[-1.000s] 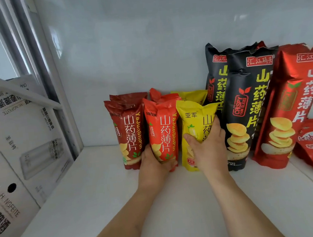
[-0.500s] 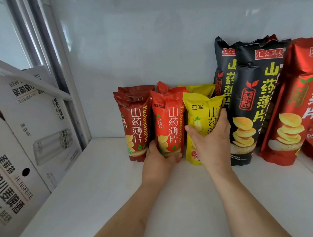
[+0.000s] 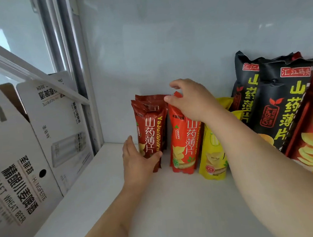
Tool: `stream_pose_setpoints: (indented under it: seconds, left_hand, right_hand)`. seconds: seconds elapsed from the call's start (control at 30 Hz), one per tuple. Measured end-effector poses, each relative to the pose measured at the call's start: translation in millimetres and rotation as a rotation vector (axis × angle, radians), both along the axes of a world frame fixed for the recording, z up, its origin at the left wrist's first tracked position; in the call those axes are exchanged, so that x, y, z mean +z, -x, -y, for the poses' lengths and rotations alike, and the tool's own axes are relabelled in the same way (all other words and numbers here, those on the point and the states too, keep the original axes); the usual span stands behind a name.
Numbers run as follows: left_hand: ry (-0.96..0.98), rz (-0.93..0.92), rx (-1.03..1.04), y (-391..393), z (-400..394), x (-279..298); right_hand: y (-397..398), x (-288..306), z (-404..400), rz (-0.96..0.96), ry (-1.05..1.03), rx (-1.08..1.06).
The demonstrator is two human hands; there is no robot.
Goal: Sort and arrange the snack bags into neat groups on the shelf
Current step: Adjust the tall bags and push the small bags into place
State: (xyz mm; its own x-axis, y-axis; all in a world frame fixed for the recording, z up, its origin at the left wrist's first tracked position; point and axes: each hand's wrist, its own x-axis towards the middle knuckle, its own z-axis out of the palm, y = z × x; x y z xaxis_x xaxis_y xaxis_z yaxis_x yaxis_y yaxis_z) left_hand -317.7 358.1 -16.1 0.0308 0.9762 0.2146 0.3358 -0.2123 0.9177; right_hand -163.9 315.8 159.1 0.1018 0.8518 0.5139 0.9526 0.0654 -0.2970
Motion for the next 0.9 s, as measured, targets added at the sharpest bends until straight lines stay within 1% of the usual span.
stream_pose_setpoints:
  seconds: [0.07,0.1,0.17,0.3,0.5,0.63,0.83,0.9]
  left_hand:
    - [0.080,0.095,-0.106,-2,-8,-8]
    - [0.081,0.099,-0.138,-3,-11,-11]
    - [0.046,0.050,-0.161,-4,-13,-13]
    - [0.053,0.008,-0.133,-4,-10,-13]
    - [0.055,-0.047,-0.102,-3,-10,-10]
    - [0.059,-0.090,-0.080,-2,-12,-10]
    - [0.054,-0.109,-0.053,-3,-14,-10]
    - [0.051,-0.115,-0.051,-4,-15,-11]
  right_hand:
    - [1,15,-28,0.033,0.138,0.036]
    - [1,19,-41,0.042,0.191,0.045]
    - [1,24,-65,0.072,0.270,0.033]
    - [5,31,-95,0.152,0.365,0.023]
    - [14,35,-116,0.248,0.481,0.046]
    - [11,31,-119,0.237,0.500,0.066]
    - [11,32,-114,0.192,0.509,0.098]
    - [11,35,-109,0.155,0.482,0.114]
